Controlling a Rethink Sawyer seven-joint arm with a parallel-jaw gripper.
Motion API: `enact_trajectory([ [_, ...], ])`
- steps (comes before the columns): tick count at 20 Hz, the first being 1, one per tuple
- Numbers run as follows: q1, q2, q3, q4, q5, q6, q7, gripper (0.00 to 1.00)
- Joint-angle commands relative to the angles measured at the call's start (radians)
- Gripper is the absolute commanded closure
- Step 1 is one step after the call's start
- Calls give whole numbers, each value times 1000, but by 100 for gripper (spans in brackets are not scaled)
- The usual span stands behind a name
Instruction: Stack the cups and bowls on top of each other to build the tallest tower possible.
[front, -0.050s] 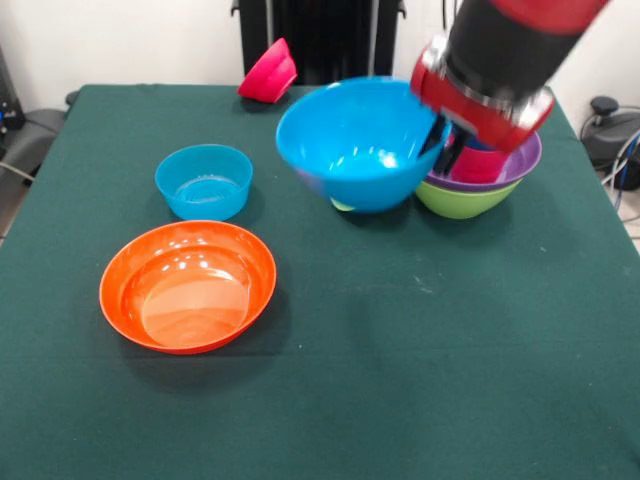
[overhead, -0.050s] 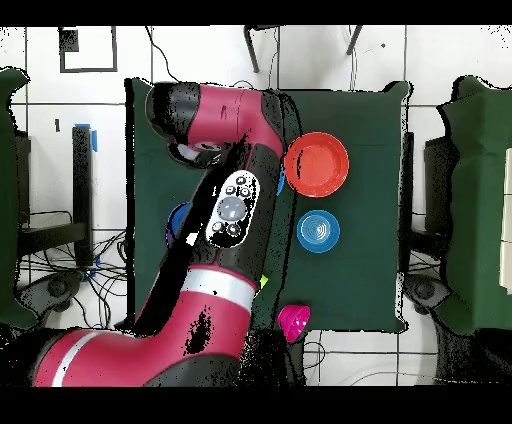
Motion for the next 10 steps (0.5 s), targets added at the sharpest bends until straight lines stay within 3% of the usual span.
enact_trajectory([
  [1, 63, -200, 64, 310, 19, 22, 95, 100],
  [6, 100, -279, 78, 492, 45, -108, 105, 100],
  [10, 125, -299, 103, 606, 84, -226, 121, 100],
])
